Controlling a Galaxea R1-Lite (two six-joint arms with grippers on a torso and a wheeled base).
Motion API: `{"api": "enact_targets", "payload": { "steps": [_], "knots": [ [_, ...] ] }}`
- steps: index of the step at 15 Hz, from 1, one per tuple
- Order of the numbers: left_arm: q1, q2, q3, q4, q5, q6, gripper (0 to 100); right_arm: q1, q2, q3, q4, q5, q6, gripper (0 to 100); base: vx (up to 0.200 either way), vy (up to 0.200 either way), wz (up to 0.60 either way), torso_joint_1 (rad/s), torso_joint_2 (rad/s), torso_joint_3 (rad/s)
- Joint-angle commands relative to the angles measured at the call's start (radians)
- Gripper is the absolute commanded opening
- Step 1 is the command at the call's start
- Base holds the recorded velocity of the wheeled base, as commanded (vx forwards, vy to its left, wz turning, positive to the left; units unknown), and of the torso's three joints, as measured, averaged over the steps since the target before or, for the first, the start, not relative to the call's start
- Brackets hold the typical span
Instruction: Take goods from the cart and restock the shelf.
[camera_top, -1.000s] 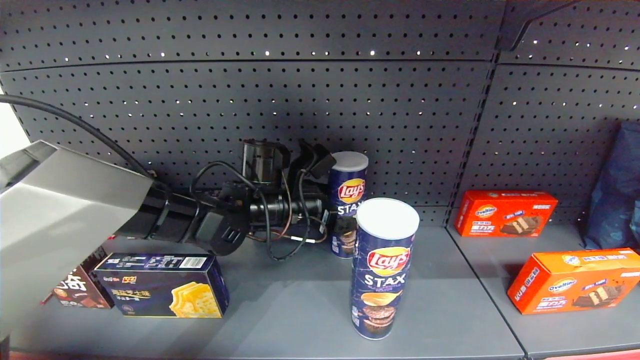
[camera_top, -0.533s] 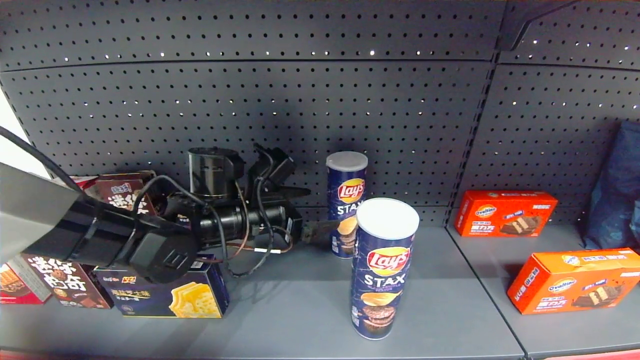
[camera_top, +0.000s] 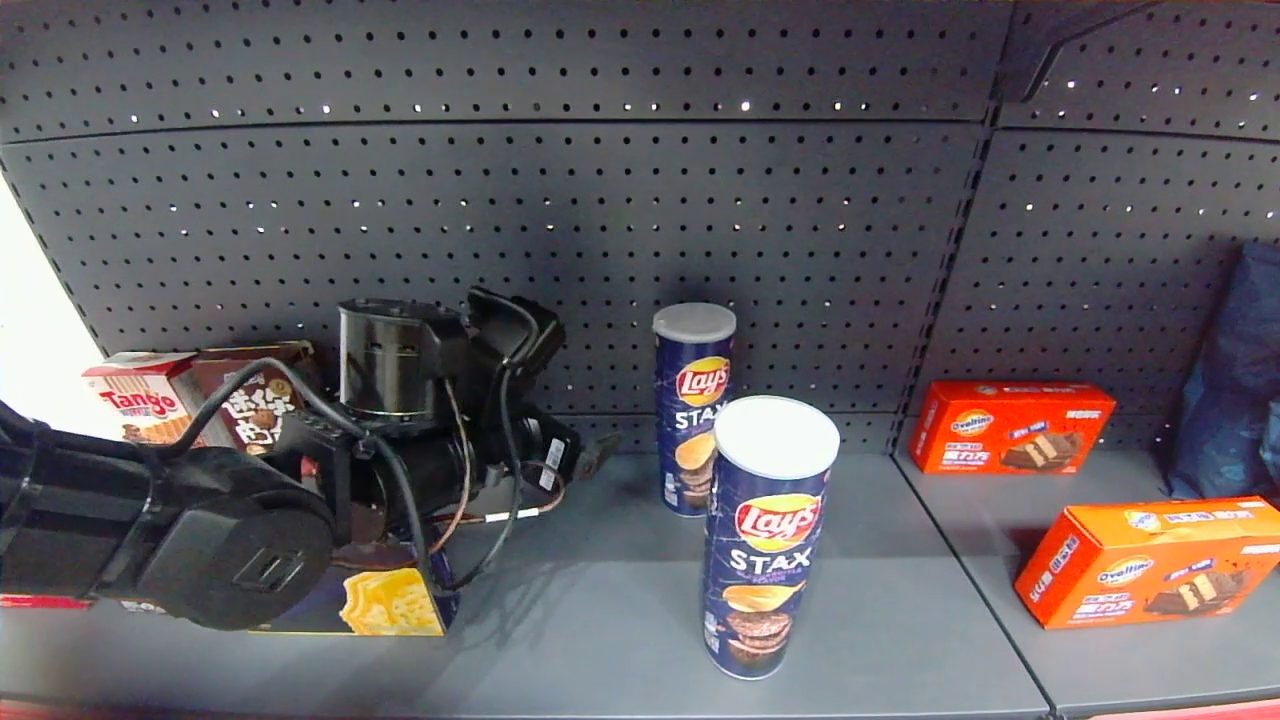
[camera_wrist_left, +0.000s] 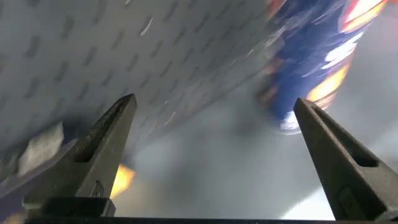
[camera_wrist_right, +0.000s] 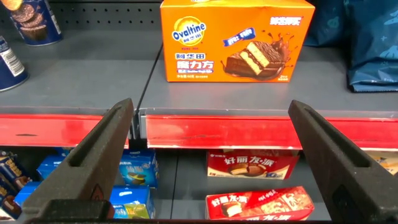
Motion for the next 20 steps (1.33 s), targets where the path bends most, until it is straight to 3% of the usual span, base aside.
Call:
{"api": "enact_targets", "payload": {
  "steps": [1,2,9,20],
  "knots": [
    [-0.034,-0.005,0.000,0.016,0.029,0.001,100,0.001,0.001,0.000,0.000,0.001,0.000,100,0.000,0.000,0.00,0.000,0.00,0.000],
    [-0.044,0.009,-0.001,0.019,0.055,0.001,100,0.000,0.001,0.000,0.000,0.001,0.000,100,0.000,0.000,0.00,0.000,0.00,0.000],
    [-0.051,0.128,-0.089,0.011,0.085,0.001,100,0.001,0.001,0.000,0.000,0.001,0.000,100,0.000,0.000,0.00,0.000,0.00,0.000],
    [-0.059,0.188,-0.149,0.011,0.084,-0.001,100,0.000,0.001,0.000,0.000,0.001,0.000,100,0.000,0.000,0.00,0.000,0.00,0.000]
  ]
}}
